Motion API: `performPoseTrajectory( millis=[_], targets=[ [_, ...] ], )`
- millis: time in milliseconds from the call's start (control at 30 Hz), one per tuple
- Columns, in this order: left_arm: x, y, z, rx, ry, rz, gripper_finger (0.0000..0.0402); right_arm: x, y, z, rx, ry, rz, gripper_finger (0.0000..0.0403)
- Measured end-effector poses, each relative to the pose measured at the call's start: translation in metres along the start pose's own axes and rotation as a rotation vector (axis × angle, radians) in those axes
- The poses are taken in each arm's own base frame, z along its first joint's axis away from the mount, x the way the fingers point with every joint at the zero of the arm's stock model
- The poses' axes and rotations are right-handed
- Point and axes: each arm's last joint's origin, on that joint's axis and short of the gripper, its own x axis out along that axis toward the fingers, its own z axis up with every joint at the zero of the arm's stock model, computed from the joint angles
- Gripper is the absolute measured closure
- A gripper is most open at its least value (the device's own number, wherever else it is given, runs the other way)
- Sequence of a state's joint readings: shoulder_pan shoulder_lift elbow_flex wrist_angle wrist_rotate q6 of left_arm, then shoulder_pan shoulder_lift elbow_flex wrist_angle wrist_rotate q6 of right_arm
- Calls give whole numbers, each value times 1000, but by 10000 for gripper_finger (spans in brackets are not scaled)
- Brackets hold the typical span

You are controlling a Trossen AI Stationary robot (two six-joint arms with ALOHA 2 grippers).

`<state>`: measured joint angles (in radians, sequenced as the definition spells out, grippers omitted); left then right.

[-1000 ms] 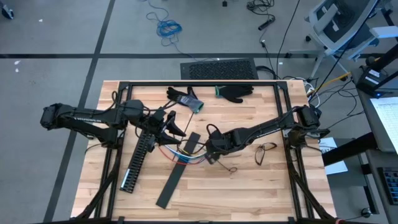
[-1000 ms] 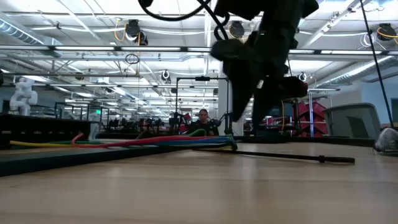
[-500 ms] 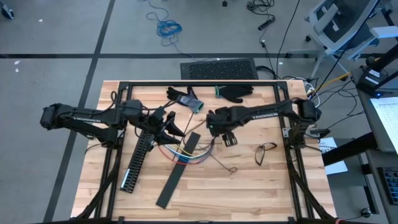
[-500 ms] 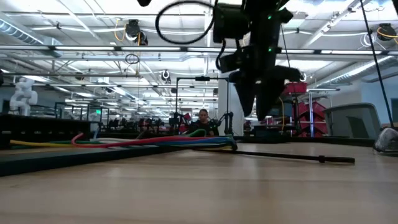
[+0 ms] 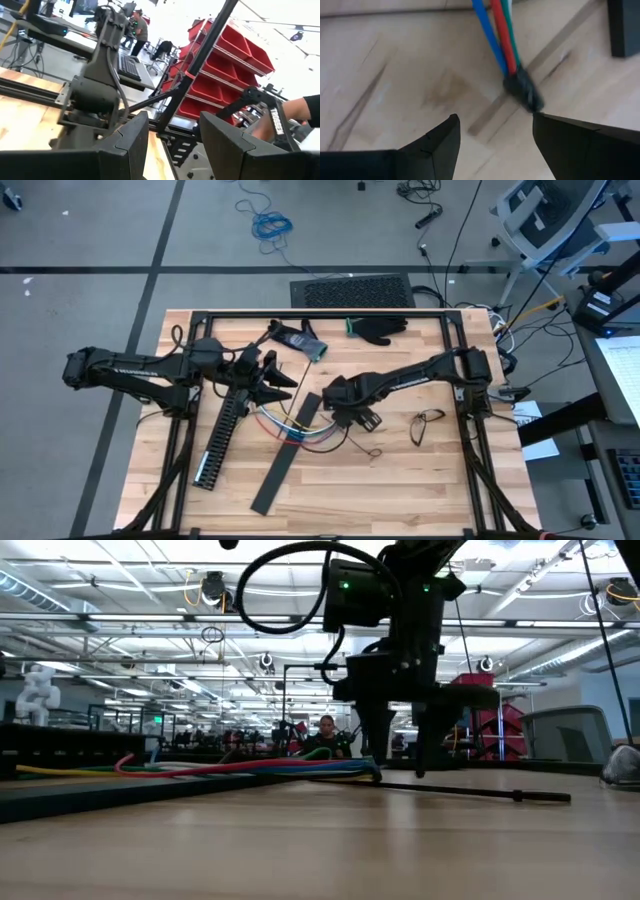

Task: Ziptie cables
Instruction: Put the cable wire on the table

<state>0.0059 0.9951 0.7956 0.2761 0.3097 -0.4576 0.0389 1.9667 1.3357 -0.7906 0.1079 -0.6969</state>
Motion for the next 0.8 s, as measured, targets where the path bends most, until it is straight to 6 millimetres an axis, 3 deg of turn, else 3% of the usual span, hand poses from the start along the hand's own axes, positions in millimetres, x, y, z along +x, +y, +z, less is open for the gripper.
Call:
performPoseTrajectory(
  millis=[800],
  targets=[
    [0,2,1,-4,-27,60,229,2,-4,16,-28,-136,-64,172]
  ],
)
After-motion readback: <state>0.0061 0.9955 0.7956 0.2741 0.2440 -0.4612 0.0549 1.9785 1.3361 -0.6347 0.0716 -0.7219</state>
